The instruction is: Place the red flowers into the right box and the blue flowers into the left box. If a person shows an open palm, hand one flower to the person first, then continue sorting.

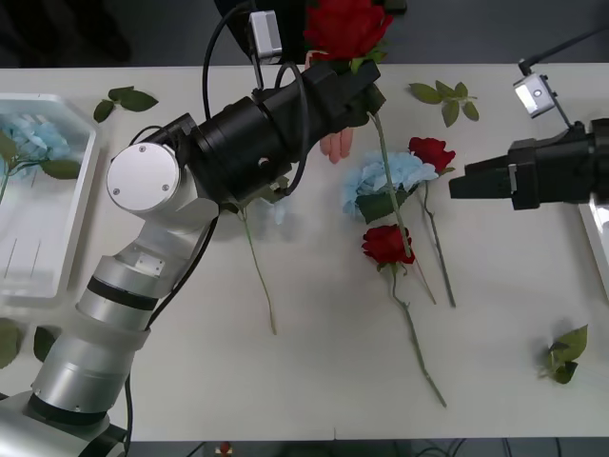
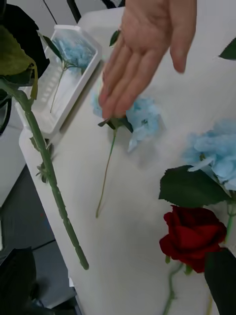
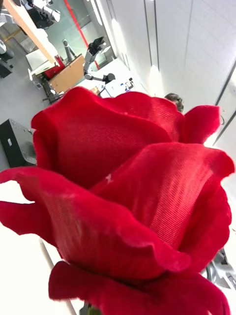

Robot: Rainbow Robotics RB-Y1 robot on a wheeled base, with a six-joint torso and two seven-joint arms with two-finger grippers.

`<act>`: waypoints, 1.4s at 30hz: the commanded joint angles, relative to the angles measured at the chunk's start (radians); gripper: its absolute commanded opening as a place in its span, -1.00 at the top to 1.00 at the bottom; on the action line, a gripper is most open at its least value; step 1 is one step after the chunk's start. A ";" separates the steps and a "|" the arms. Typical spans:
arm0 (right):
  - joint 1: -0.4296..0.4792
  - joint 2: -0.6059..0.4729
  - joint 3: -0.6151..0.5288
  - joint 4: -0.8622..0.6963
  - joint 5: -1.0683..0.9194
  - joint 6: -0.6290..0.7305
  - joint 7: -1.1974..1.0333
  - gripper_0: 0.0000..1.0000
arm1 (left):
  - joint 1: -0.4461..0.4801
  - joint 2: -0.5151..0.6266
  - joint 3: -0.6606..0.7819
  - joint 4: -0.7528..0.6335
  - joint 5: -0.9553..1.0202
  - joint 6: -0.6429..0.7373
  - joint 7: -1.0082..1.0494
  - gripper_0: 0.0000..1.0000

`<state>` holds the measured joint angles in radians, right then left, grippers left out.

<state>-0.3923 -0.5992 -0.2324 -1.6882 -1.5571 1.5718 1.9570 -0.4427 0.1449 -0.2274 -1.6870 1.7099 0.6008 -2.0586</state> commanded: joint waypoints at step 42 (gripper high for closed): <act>-0.025 0.085 0.217 -0.030 -0.126 -0.131 -0.046 1.00 | -0.018 0.007 -0.010 -0.028 0.007 -0.009 -0.020 1.00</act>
<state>-0.3923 -0.5104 -0.0014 -1.6882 -1.6607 1.4408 1.9380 -0.4427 0.1449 -0.2274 -1.6870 1.7099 0.6007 -2.0591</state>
